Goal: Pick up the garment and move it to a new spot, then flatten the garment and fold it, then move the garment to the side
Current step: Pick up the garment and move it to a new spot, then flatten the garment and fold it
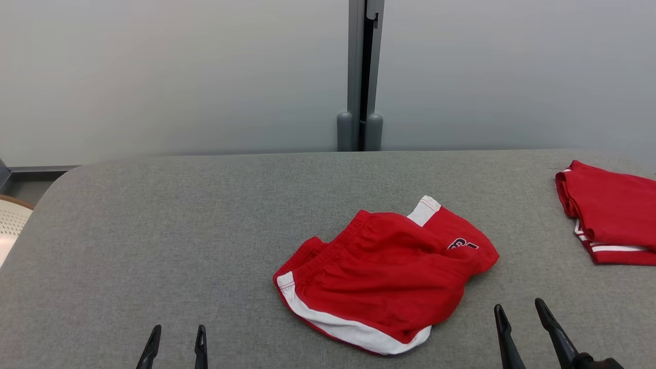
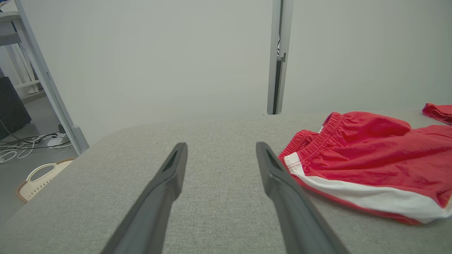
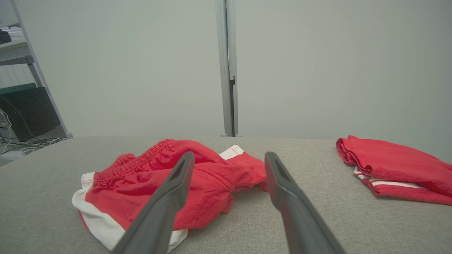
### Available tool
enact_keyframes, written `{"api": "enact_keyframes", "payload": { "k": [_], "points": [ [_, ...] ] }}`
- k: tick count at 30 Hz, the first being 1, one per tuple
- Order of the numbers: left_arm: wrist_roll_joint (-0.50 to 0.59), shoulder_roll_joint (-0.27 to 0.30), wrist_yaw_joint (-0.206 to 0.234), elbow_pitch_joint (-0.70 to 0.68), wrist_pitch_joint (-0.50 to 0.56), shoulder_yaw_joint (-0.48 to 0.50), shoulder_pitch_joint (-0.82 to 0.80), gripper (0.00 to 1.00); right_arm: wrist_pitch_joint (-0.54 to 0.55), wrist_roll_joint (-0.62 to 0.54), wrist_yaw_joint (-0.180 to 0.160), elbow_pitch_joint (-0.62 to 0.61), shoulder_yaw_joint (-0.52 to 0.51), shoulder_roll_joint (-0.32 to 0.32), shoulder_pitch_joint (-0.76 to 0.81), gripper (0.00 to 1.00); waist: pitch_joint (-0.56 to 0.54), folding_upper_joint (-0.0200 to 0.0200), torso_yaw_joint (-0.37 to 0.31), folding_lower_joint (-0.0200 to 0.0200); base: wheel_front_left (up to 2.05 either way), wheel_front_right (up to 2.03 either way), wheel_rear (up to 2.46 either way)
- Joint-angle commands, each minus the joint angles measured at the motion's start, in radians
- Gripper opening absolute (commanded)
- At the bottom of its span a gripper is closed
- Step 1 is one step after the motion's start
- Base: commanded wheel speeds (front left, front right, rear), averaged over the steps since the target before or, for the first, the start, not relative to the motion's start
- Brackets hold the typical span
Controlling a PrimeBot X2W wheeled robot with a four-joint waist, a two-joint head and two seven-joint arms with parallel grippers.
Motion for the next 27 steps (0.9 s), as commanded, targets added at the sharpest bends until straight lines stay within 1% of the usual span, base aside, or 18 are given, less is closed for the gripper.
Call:
{"api": "enact_keyframes", "payload": {
  "k": [1,9,22,25,27],
  "points": [
    [0.008,0.002,-0.002,0.004,0.001,0.007,-0.015,1.00,0.000,-0.003,-0.002,-0.001,0.003,0.004,0.006,1.00,0.003,-0.0001,-0.002,0.0000,0.00,0.00,0.00],
    [0.024,0.002,-0.018,0.013,0.000,0.009,-0.023,1.00,0.000,0.010,-0.002,0.000,0.009,0.013,-0.008,1.00,0.015,-0.0001,-0.009,0.0000,0.00,0.00,0.00],
    [0.035,0.002,-0.025,0.022,0.000,0.006,-0.030,1.00,0.000,0.008,-0.002,-0.001,0.003,0.016,-0.012,1.00,0.023,-0.0001,-0.001,0.0000,0.00,0.00,0.00],
    [0.034,0.002,-0.022,0.024,0.000,-0.001,-0.033,1.00,0.000,0.006,-0.002,0.000,0.003,0.017,-0.012,1.00,0.024,-0.0001,0.002,0.0000,0.00,0.00,0.00],
    [0.041,0.002,-0.030,0.033,0.000,-0.016,-0.039,1.00,0.000,0.006,-0.002,-0.001,0.007,0.017,-0.014,1.00,0.028,-0.0001,0.003,0.0000,0.00,0.00,0.00]
  ]
}}
